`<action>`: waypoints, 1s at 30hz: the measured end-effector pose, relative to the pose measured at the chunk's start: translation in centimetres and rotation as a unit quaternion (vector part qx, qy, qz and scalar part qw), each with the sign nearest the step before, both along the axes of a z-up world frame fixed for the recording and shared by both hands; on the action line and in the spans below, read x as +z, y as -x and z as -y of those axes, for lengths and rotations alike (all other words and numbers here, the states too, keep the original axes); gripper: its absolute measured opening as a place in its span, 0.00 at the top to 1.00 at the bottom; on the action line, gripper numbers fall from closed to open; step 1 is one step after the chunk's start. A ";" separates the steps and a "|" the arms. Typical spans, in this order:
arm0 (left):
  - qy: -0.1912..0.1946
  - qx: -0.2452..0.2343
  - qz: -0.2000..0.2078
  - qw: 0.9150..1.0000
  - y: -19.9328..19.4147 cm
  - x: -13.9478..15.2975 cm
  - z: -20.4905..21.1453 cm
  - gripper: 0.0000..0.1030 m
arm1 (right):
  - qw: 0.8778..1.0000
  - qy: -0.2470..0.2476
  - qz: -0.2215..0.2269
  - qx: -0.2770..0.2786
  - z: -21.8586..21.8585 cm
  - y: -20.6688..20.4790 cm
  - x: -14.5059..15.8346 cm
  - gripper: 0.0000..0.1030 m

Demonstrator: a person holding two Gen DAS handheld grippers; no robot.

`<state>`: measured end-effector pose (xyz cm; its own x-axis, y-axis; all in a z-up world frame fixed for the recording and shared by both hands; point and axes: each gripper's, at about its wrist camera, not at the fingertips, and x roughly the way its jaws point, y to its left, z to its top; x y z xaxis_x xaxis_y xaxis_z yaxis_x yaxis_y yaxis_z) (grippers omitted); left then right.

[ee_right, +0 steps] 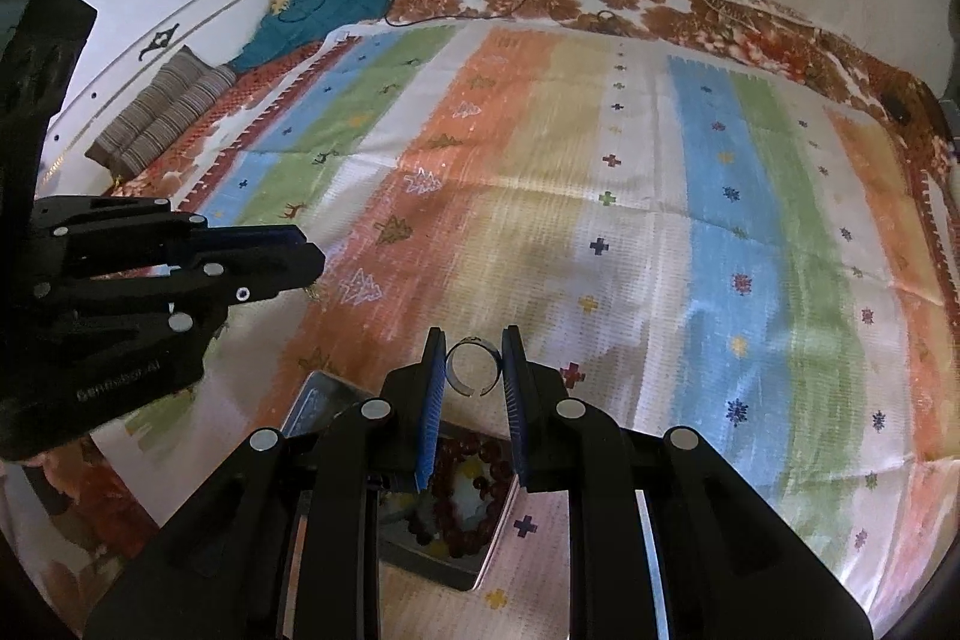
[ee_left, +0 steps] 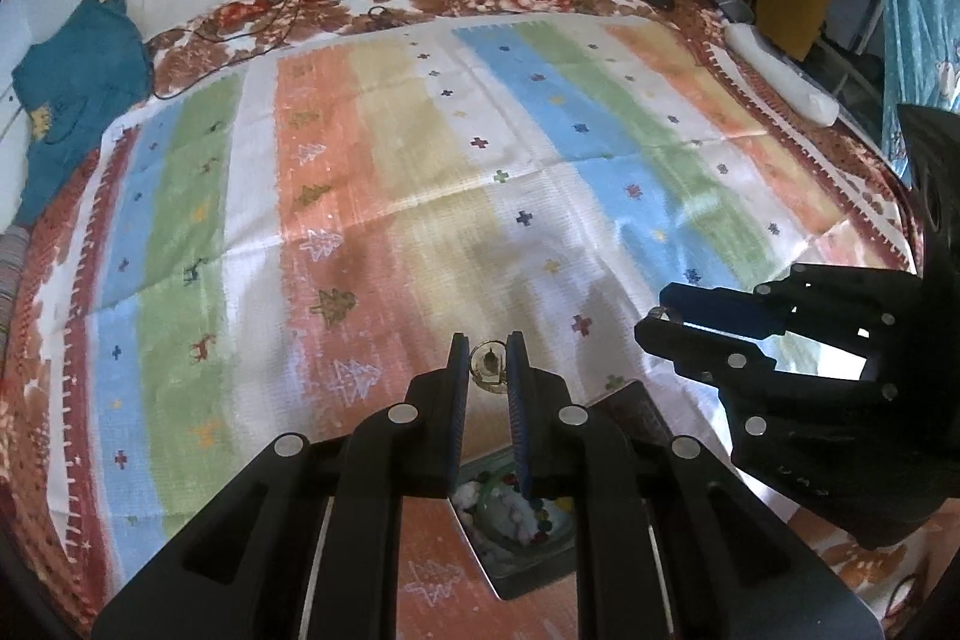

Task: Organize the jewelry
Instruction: 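Carry the charm and ring over the metal tin with both tools, then open both tools to drop the charm and ring into the tin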

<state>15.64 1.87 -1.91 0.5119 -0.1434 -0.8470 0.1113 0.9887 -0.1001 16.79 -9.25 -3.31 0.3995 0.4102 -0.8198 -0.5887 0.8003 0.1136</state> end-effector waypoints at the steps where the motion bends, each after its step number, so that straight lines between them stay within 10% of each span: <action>1: 0.001 0.000 0.001 1.000 0.2 0.1 -0.1 0.88 | 1.000 -0.001 0.003 0.000 0.1 0.3 0.2 0.81; 27: 0.050 0.016 0.059 0.997 6.9 2.9 0.7 0.88 | 0.999 -0.042 0.010 0.021 1.5 4.8 1.5 0.80; 30: 0.056 0.014 0.061 0.996 7.0 3.0 0.9 0.88 | 0.999 -0.045 0.014 0.020 1.6 4.8 1.7 0.60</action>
